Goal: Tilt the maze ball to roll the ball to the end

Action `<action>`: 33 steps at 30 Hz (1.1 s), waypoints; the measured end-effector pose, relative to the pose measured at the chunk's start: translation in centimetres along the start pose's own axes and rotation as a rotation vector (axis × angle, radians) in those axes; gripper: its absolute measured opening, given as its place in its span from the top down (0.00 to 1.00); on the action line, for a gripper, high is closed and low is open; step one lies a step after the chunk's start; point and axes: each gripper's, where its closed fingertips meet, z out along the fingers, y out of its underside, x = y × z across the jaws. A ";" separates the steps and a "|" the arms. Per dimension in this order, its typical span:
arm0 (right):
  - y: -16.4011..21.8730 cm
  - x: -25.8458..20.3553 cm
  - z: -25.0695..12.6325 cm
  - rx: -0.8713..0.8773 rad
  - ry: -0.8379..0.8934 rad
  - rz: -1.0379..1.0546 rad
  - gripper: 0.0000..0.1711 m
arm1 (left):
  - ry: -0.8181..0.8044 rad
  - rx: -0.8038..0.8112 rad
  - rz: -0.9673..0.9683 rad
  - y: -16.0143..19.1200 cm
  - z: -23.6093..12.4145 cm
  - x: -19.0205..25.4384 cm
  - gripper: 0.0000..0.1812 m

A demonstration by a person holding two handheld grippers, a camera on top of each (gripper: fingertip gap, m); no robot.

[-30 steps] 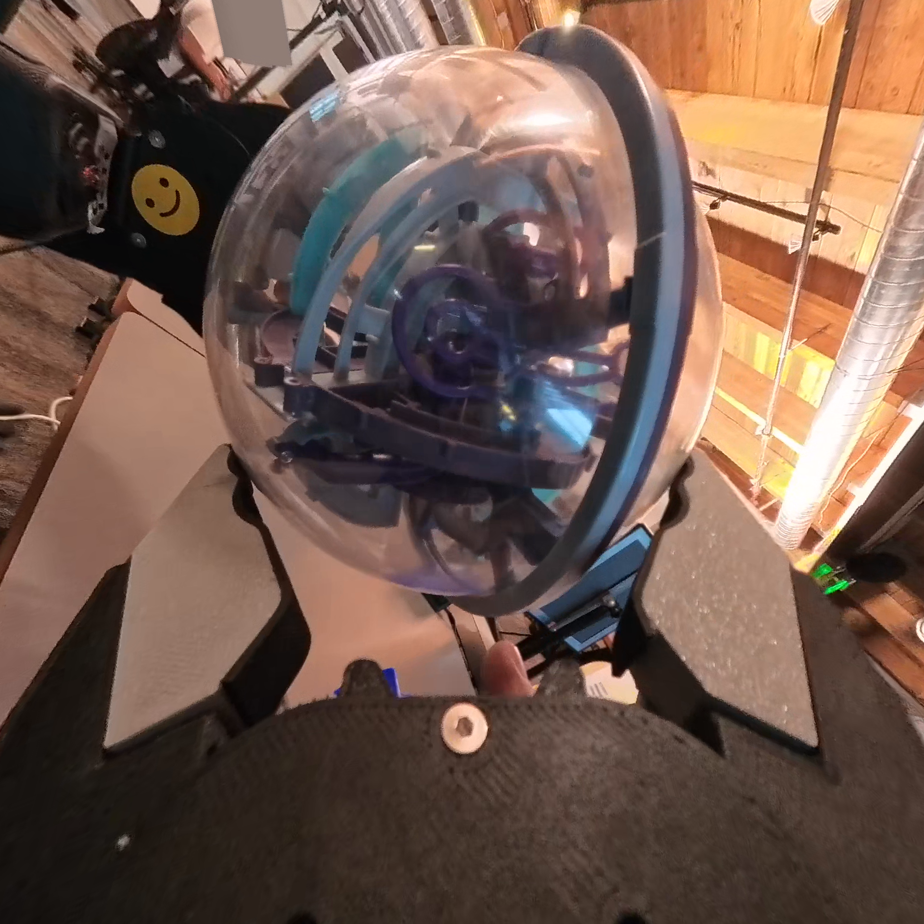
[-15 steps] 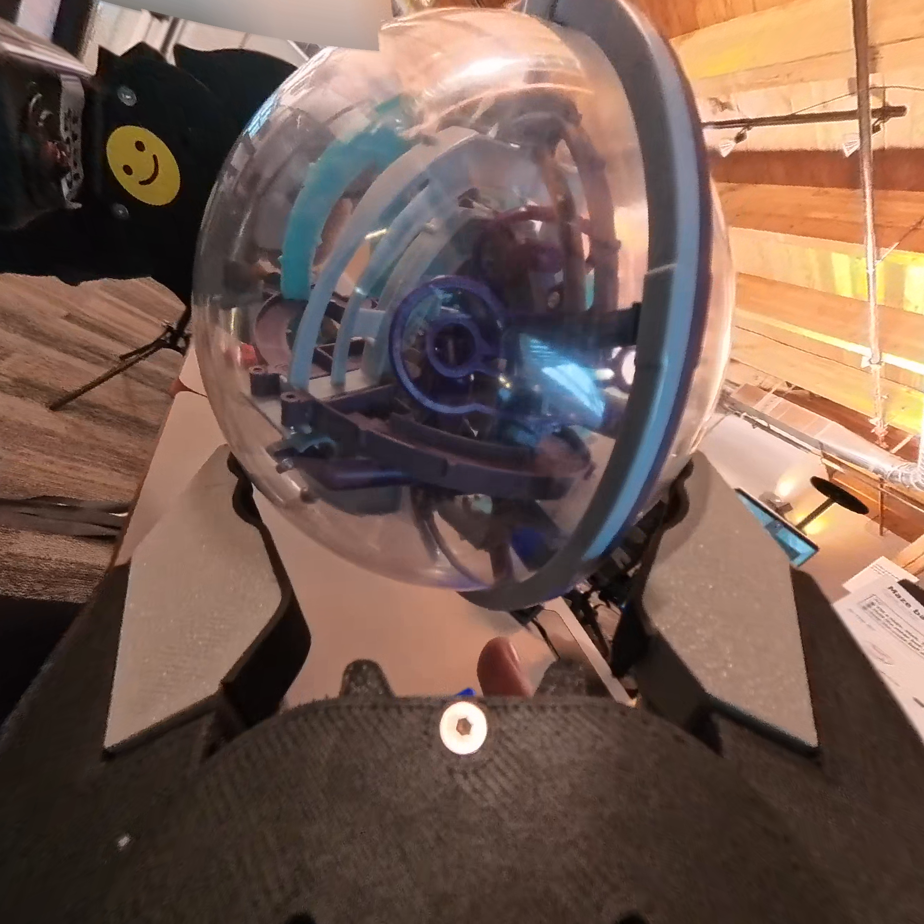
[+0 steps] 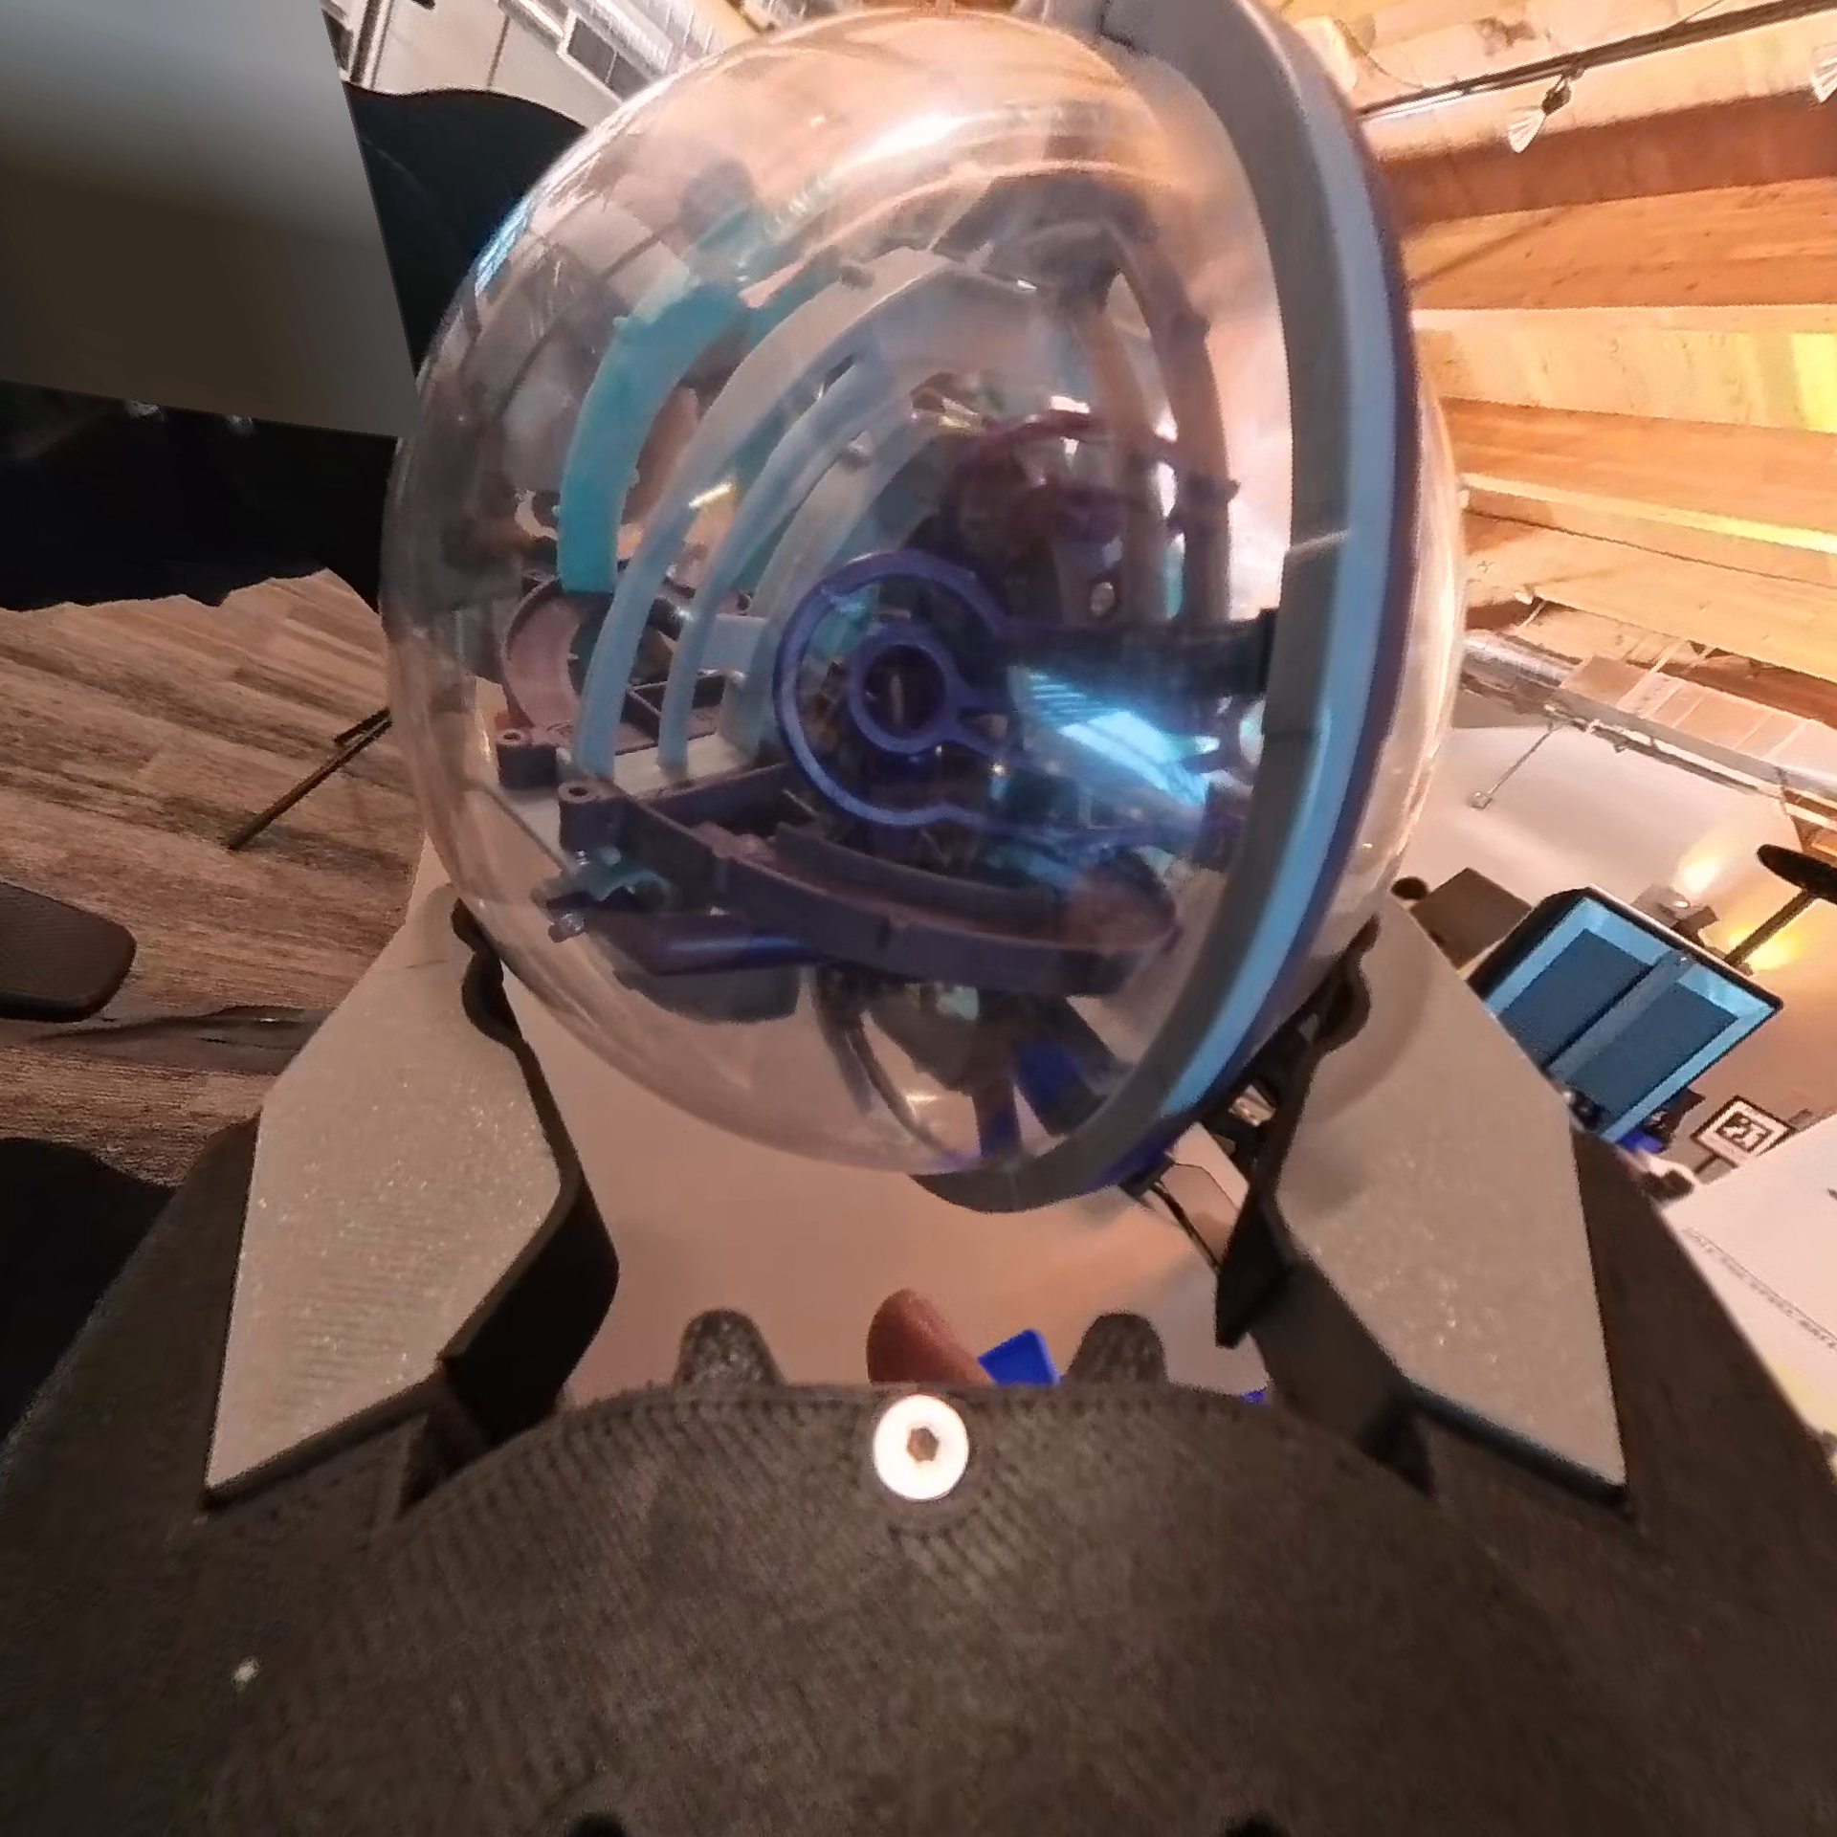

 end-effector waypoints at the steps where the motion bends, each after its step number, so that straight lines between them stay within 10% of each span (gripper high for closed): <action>1: 0.1 0.0 0.0 -0.002 -0.002 0.006 0.08 | 0.006 0.001 -0.004 0.0 0.0 0.1 0.46; 33: 2.0 -1.3 -0.2 -0.044 -0.023 0.066 0.08 | 0.073 -0.013 -0.058 0.1 -0.2 2.9 0.46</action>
